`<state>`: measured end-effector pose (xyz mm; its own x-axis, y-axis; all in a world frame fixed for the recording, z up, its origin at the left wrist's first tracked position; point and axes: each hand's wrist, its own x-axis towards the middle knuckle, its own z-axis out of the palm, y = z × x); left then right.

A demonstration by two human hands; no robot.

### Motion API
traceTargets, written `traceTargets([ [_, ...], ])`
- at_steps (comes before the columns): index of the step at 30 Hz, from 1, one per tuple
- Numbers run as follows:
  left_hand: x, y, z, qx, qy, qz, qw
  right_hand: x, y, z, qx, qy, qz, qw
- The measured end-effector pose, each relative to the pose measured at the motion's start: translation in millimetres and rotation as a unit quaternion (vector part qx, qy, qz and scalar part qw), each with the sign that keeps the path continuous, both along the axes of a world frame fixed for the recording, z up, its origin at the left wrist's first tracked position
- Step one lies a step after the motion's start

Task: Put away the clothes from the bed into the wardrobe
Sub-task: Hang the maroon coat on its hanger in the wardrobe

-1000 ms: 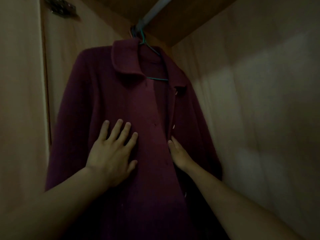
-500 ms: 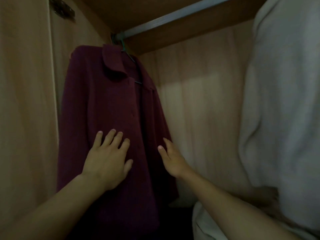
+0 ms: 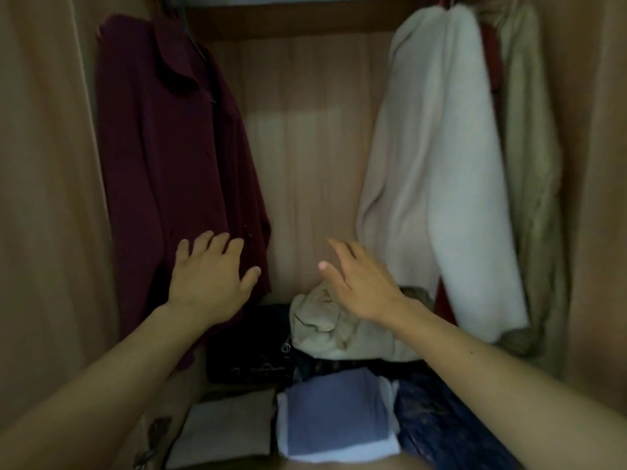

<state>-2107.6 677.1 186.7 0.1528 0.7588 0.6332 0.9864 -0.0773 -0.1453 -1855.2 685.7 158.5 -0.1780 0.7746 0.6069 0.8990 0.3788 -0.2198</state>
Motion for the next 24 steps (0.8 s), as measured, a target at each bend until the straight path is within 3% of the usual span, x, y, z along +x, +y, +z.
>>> traceTargets([
  [5,27,-43,-11,-0.007,-0.015,-0.025,1.0,23,-54,-3,0.004,-0.054,-0.011,0.998],
  [9,48,-82,-35,-0.025,-0.078,-0.041,0.996,37,-86,-20,-0.008,-0.026,0.007,1.0],
  [15,61,-137,-69,-0.094,-0.03,-0.033,0.995,42,-131,-72,-0.043,0.001,0.019,0.999],
  [24,76,-174,-80,-0.151,-0.138,-0.152,0.967,55,-230,-73,-0.046,-0.072,-0.097,0.992],
])
